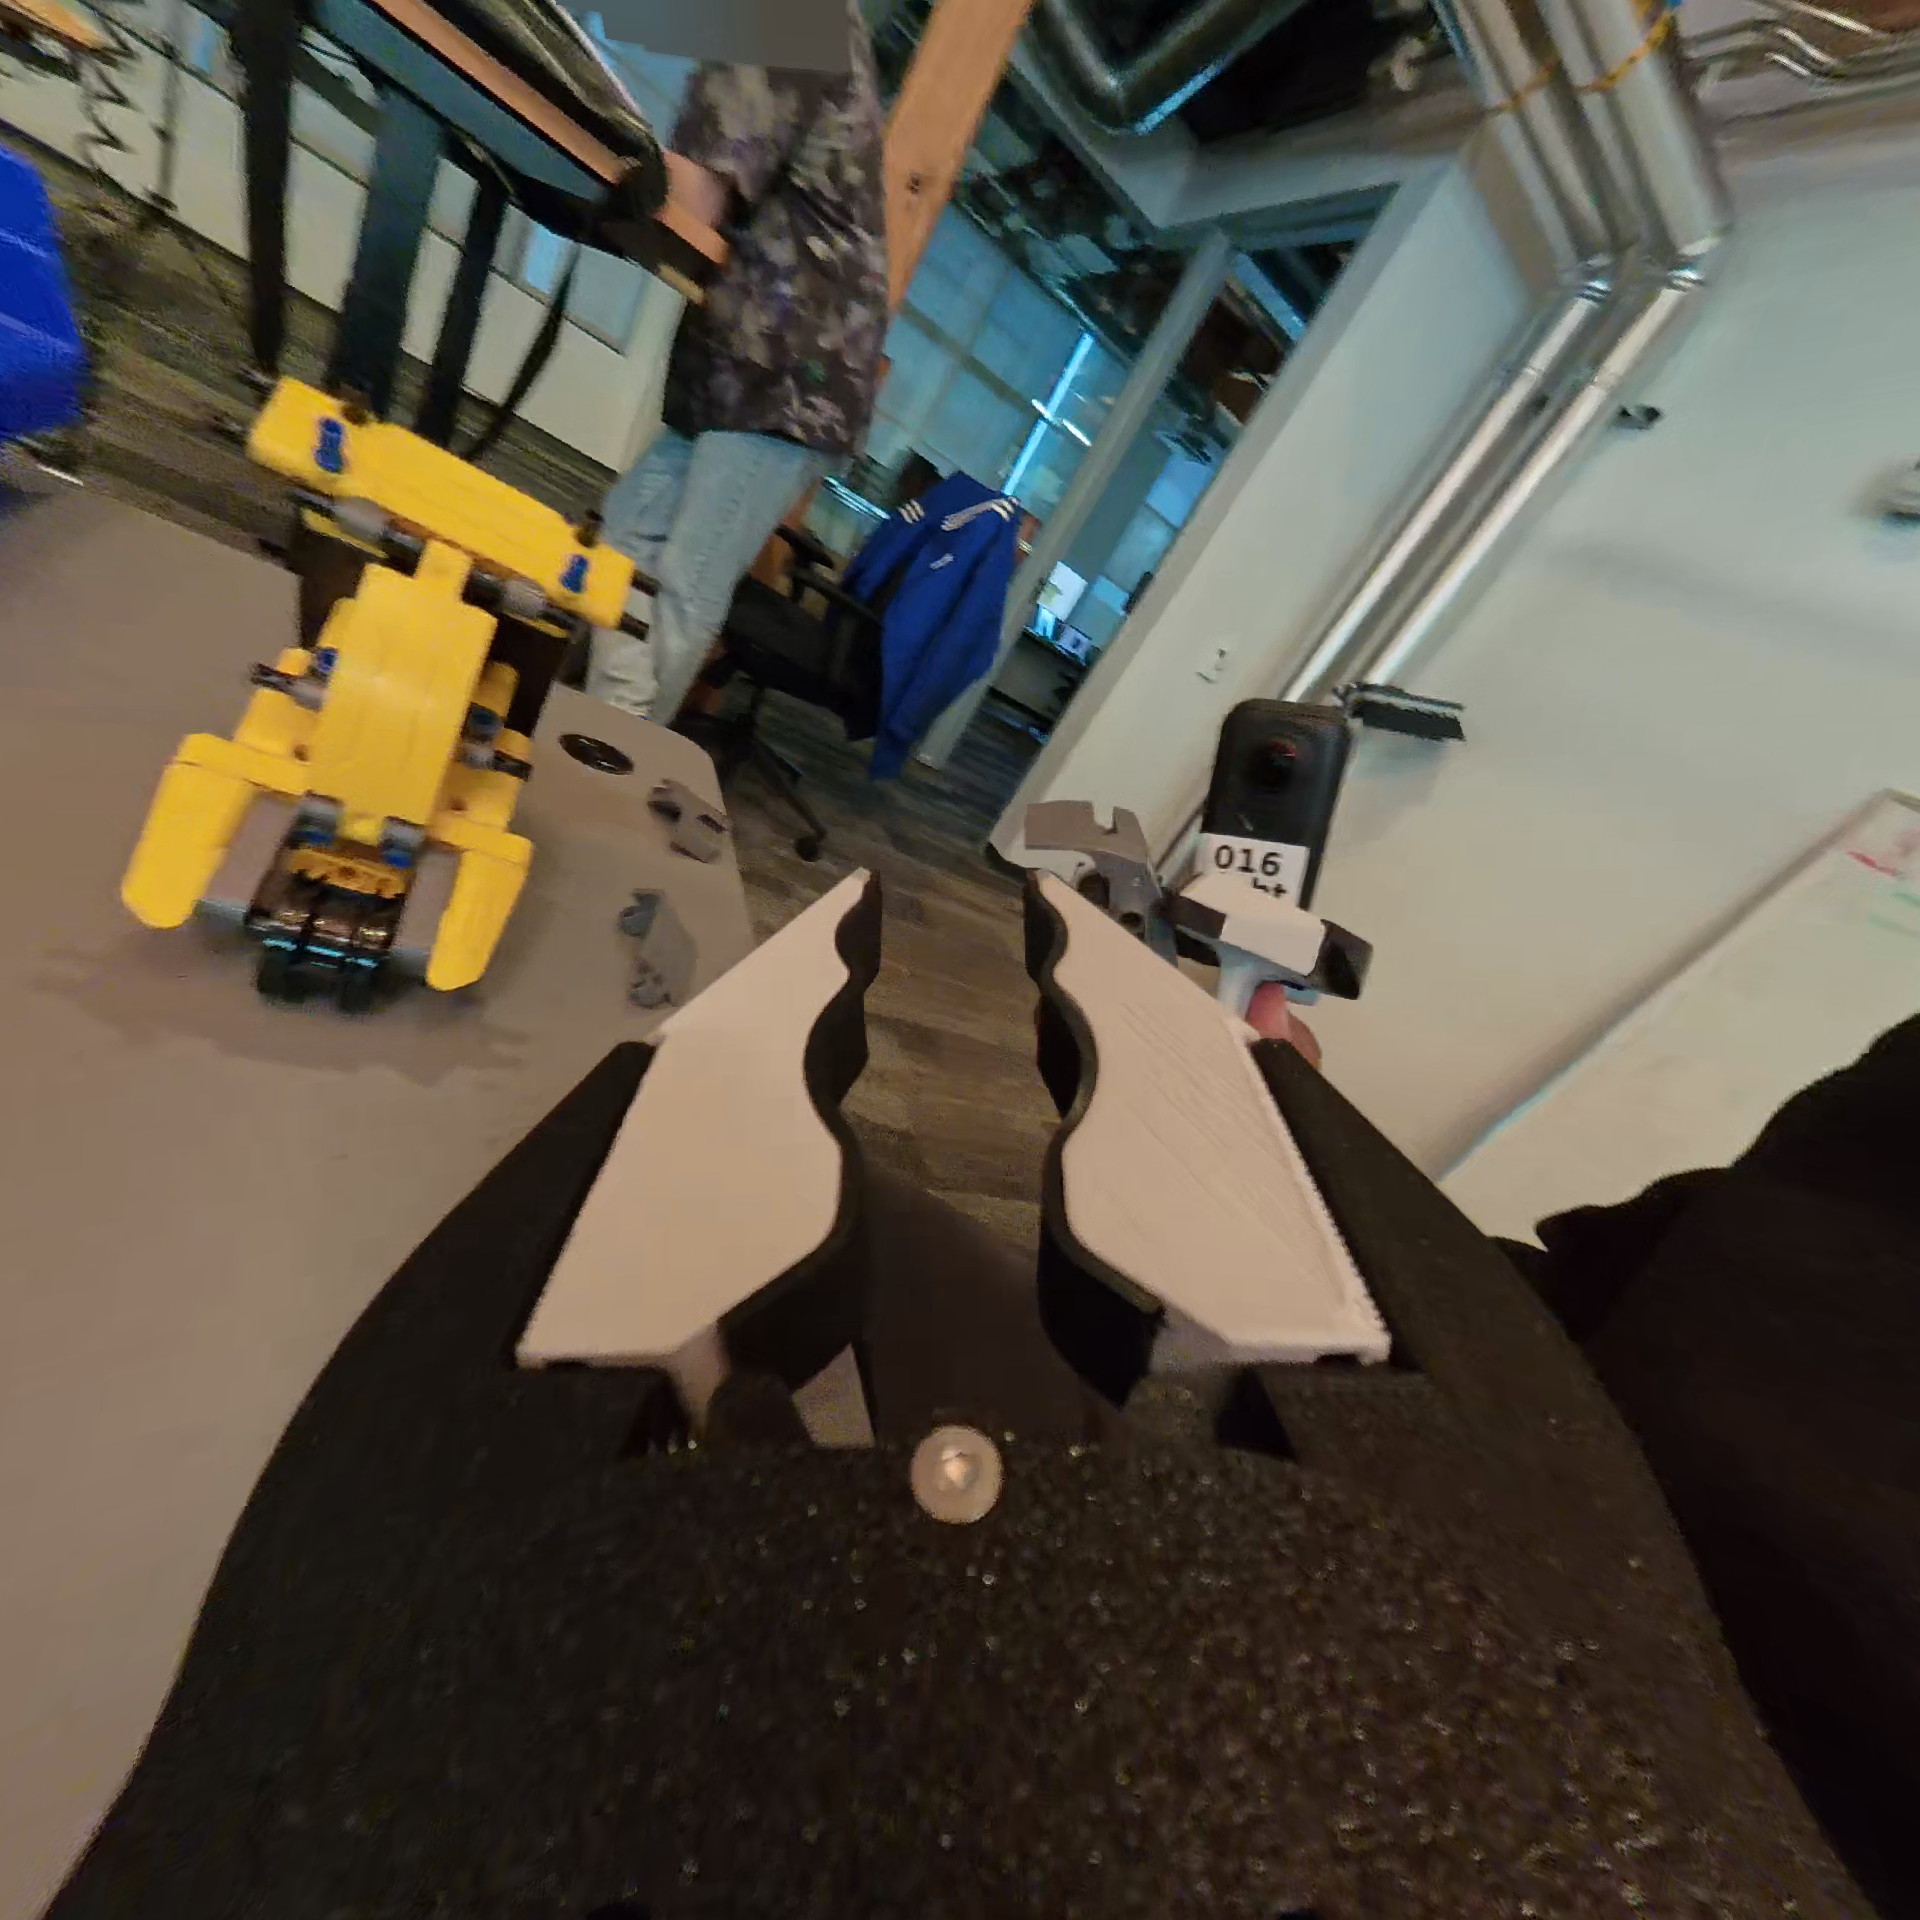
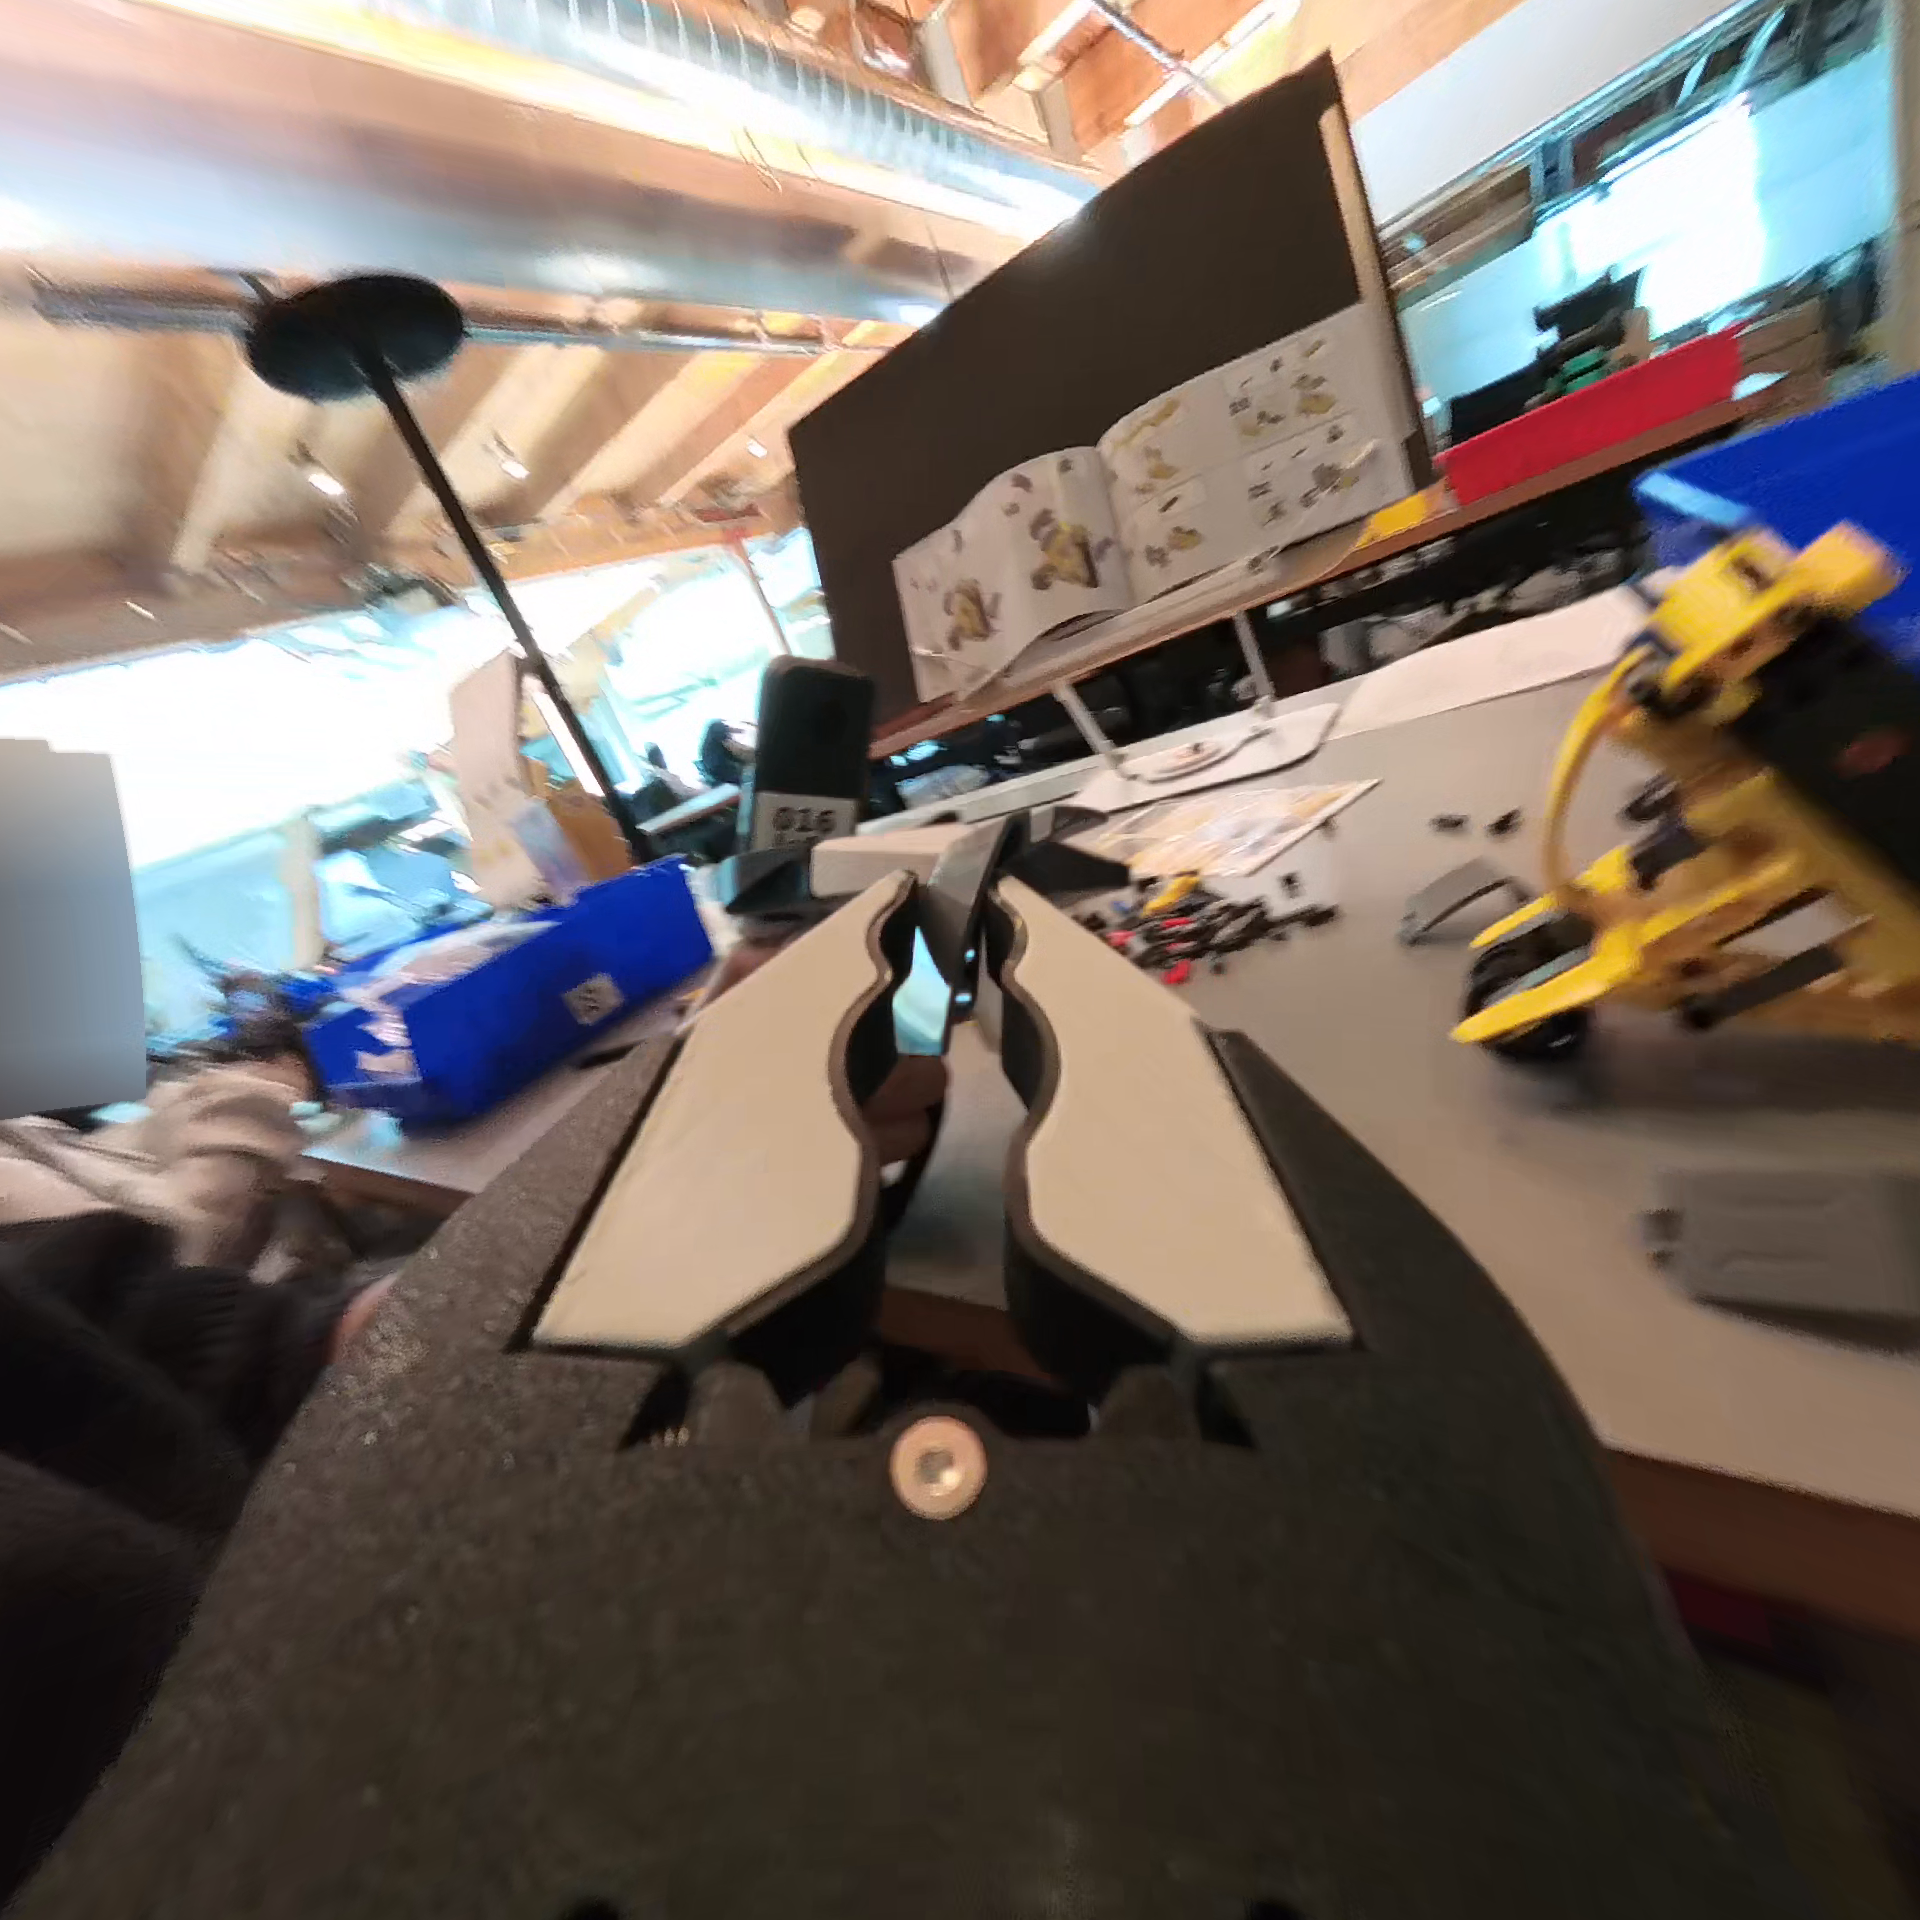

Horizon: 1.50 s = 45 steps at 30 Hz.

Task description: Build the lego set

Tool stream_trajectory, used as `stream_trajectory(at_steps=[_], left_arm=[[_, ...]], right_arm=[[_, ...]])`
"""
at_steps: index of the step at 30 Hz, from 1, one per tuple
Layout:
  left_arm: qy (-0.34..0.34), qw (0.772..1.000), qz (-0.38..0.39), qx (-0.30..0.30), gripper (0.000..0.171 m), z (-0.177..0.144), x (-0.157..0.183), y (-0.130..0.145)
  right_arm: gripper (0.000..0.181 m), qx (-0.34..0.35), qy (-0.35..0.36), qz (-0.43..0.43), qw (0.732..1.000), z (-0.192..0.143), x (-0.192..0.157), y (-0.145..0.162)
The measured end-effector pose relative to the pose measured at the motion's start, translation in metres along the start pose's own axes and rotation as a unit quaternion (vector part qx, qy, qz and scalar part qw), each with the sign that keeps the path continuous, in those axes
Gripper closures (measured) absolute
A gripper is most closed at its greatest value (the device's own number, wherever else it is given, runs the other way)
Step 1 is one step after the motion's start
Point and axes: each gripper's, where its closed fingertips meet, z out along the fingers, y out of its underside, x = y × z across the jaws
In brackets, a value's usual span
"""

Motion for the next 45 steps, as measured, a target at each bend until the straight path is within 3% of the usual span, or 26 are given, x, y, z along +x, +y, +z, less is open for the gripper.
stream_trajectory(at_steps=[4,10,18,22,25,28,31,39,45], left_arm=[[-0.036,0.999,0.012,0.011,0.145,0.0,-0.012,-0.005],[-0.075,0.997,0.031,0.002,0.145,0.001,-0.023,-0.004],[-0.096,0.994,0.032,0.044,0.145,-0.018,-0.024,-0.013],[-0.104,0.992,0.044,0.052,0.145,-0.022,-0.022,-0.016],[-0.096,0.992,0.066,0.042,0.145,-0.017,-0.014,-0.01],[-0.042,0.997,0.053,0.032,0.144,-0.006,0.004,-0.002],[0.023,0.998,0.012,0.051,0.142,-0.005,0.02,-0.002],[0.016,0.999,-0.026,0.039,0.14,-0.001,0.01,0.004],[0.015,0.998,-0.026,0.051,0.14,-0.003,0.011,0.002]], right_arm=[[0.17,0.0,0.016,-0.02,1.0,0.001,0.009,-0.007],[0.17,-0.033,0.018,-0.01,0.999,0.01,0.032,0.013],[0.17,-0.037,-0.013,-0.001,0.999,0.011,0.044,0.023],[0.17,-0.035,-0.062,0.02,0.997,0.013,0.037,0.019],[0.17,-0.037,-0.15,0.044,0.987,0.008,0.017,0.013],[0.17,-0.015,-0.265,0.112,0.958,-0.008,-0.007,-0.008],[0.17,-0.019,-0.299,0.128,0.945,-0.021,-0.011,-0.016],[0.17,-0.023,-0.272,0.128,0.954,-0.027,0.0,-0.016],[0.171,-0.05,-0.179,0.114,0.976,-0.021,0.03,0.002]])
